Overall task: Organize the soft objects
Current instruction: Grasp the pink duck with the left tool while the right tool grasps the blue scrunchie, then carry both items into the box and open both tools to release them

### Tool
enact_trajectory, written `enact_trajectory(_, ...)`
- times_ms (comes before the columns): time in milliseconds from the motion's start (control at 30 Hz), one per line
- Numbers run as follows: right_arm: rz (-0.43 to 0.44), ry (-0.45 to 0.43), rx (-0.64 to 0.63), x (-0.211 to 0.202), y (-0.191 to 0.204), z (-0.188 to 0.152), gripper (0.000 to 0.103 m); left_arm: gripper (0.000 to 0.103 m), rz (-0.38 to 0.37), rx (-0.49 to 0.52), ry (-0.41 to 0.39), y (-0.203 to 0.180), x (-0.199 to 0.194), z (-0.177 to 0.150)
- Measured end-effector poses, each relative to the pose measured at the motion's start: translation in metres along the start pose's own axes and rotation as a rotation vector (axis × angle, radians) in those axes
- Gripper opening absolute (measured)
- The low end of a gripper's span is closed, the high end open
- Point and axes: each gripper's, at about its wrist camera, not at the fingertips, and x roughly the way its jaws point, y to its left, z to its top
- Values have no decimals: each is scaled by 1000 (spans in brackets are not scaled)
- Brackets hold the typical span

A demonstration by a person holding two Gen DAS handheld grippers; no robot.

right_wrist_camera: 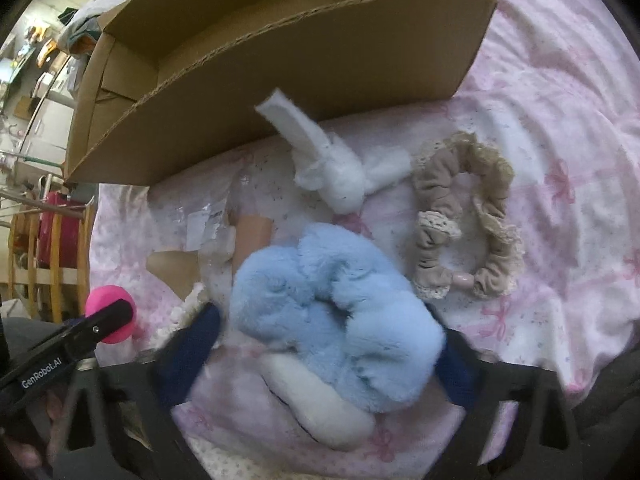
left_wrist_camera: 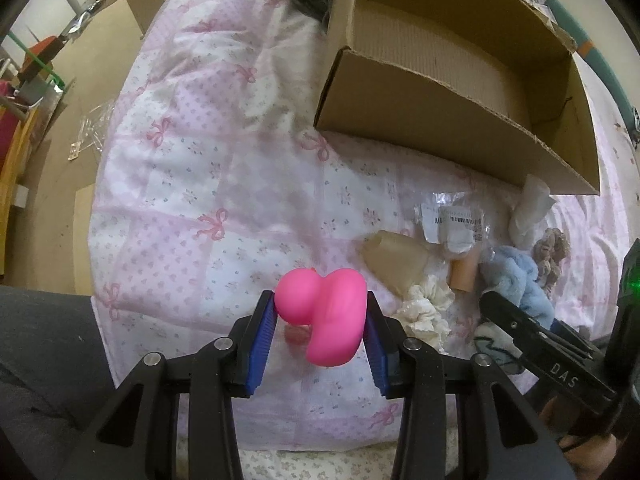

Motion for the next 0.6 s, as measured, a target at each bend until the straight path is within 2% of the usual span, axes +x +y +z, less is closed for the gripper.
enact_trajectory(67,0,8,-11,4,2,-1,67,38,-2,0,-3,-3,-4,-1)
enact_trajectory(133,23,9,-14,6,4,-1,36,38,2,0,-10,-1,-6,0)
enact_trajectory(233,66,-8,-27,0,5,-3,24,38,-1,-3,-16,0,-6,-2)
enact_trajectory(367,123,-45,-51,-14,9,-7,22,38,5,-16,-25,3,-6,-4)
enact_trajectory(600,160,-73,-62,-27,12,-14,22,38,15,-13,-34,9,-9,-7)
